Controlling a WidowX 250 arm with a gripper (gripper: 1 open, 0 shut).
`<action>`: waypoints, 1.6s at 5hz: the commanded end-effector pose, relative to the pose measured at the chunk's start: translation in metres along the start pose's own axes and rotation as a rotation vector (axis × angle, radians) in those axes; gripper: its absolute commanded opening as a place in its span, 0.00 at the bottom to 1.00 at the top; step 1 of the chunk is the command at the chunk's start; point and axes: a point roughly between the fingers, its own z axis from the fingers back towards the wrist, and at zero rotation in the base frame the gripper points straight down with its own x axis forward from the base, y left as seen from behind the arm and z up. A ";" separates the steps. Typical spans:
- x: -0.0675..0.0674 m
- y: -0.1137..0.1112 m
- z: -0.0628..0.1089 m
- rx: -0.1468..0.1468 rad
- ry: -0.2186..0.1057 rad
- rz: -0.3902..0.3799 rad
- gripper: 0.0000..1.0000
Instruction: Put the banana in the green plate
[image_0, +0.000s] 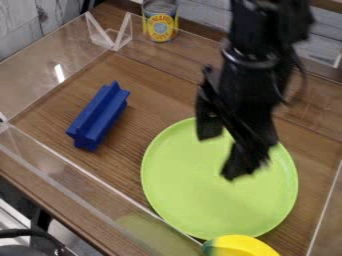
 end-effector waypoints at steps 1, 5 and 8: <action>0.001 -0.021 0.000 0.033 -0.046 -0.162 1.00; 0.007 -0.042 -0.060 0.063 -0.069 -0.352 1.00; 0.007 -0.042 -0.082 0.042 -0.088 -0.324 0.00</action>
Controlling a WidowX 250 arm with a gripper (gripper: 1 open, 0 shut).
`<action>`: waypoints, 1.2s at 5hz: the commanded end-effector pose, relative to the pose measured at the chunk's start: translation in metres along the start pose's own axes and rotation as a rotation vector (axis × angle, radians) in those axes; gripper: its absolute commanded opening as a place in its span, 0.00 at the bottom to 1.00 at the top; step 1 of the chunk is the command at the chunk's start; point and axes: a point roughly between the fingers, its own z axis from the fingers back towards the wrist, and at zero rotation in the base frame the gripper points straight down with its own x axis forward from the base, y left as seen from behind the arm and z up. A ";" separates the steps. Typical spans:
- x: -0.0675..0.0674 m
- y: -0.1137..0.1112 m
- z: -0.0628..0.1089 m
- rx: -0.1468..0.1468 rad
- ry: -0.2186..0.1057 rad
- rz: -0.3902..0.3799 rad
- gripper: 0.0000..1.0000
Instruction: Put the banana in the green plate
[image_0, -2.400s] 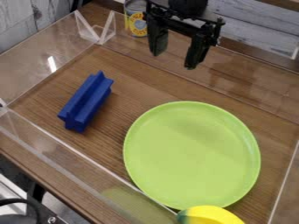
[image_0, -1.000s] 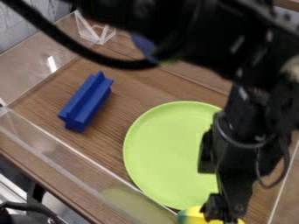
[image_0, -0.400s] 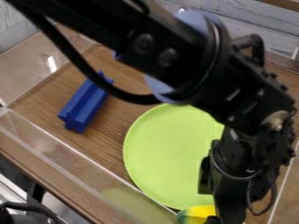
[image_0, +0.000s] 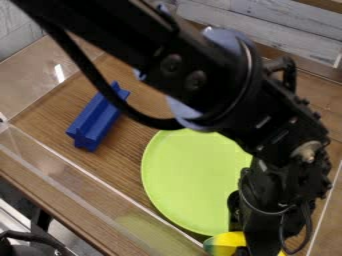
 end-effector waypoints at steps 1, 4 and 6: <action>0.002 0.003 -0.002 0.001 -0.017 0.019 0.00; -0.001 0.007 -0.004 0.004 -0.021 0.030 0.00; -0.003 0.010 -0.006 0.005 -0.022 0.039 0.00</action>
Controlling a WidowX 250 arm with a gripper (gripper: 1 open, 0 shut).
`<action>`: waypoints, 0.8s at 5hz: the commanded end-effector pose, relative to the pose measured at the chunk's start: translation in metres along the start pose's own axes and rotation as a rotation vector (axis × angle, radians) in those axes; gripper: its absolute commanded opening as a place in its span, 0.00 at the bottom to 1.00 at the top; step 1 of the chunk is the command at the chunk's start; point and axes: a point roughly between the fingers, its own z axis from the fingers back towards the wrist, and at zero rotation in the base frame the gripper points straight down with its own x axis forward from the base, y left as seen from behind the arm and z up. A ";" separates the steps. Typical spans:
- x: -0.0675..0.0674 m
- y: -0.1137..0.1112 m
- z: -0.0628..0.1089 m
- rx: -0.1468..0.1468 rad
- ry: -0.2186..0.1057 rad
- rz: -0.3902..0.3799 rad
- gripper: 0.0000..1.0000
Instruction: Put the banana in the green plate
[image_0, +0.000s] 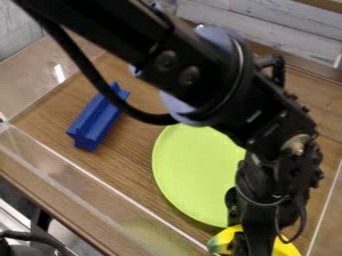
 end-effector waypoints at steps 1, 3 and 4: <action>-0.002 0.003 -0.002 -0.002 0.002 0.016 0.00; -0.004 0.005 -0.002 -0.005 0.006 0.024 0.00; -0.004 0.006 -0.002 -0.008 0.009 0.027 0.00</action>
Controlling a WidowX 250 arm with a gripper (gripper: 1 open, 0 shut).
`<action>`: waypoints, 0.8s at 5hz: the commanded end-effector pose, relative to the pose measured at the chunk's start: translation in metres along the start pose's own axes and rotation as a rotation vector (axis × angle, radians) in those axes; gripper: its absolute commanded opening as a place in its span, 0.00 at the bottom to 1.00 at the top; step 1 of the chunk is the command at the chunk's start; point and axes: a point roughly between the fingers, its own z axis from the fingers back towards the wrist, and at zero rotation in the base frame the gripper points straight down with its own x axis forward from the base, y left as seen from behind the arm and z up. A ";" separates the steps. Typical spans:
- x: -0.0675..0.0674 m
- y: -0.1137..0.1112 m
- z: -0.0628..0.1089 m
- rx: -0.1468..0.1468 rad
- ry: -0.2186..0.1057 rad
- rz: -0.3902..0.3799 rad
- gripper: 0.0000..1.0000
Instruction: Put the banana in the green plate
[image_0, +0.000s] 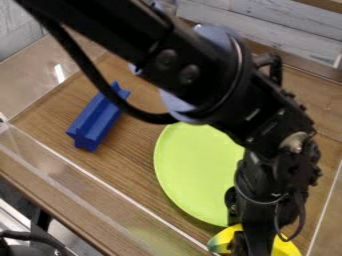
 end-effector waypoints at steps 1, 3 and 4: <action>-0.003 0.003 -0.002 -0.005 0.008 0.015 0.00; -0.003 0.004 -0.004 -0.008 0.008 0.023 0.00; -0.003 0.005 -0.005 -0.010 0.007 0.027 0.00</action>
